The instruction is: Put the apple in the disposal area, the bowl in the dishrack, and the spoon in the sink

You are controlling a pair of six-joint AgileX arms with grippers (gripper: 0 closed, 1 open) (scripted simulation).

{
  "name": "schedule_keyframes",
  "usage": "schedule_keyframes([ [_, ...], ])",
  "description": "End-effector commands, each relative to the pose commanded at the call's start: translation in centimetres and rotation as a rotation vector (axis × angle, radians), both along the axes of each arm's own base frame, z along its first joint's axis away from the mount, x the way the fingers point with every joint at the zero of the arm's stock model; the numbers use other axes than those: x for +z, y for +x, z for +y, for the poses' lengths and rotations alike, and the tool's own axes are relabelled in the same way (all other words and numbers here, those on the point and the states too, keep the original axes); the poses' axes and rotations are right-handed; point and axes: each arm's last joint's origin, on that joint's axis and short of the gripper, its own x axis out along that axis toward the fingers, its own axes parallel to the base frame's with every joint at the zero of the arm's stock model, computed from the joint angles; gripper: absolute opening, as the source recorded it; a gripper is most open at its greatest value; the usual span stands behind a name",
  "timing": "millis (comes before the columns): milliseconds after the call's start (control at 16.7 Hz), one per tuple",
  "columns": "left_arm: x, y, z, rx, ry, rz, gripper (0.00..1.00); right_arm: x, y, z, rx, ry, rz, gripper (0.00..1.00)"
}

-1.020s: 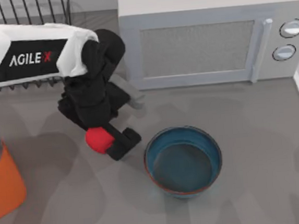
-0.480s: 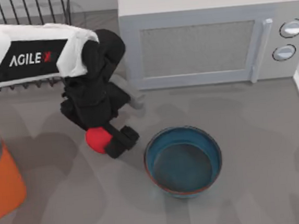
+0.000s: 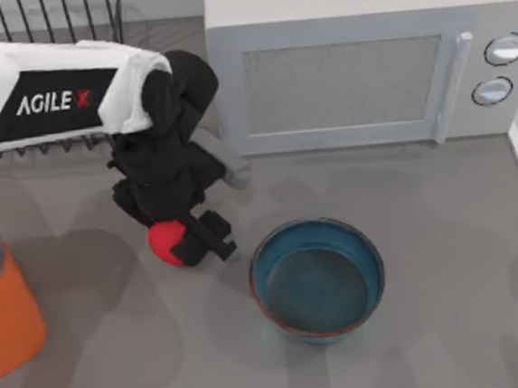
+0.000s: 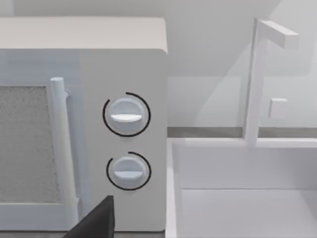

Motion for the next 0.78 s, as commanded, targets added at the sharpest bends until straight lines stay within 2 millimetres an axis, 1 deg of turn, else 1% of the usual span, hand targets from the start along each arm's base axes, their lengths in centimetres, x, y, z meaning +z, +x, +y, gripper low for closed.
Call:
schedule_keyframes([
  [360, 0.0, 0.0, 0.0, 0.0, 0.0, 0.0, 0.0, 0.0, 0.0, 0.0, 0.0, 0.0, 0.0, 1.0],
  [420, 0.8, 0.0, 0.0, 0.004, -0.01, -0.012, 0.0, 0.0, 0.0, 0.0, 0.0, 0.0, 0.0, 1.0],
  [540, 1.2, 0.2, 0.0, 0.003, -0.01, -0.014, 0.0, 0.0, 0.0, 0.0, 0.0, 0.0, 0.0, 1.0],
  [600, 1.9, 0.3, -0.1, 0.005, -0.011, -0.016, 0.0, 0.0, 0.0, 0.0, 0.0, 0.0, 0.0, 1.0],
  [780, 5.3, 0.5, -0.1, 0.008, -0.005, -0.003, 0.0, 0.0, 0.0, 0.0, 0.0, 0.0, 0.0, 1.0],
])
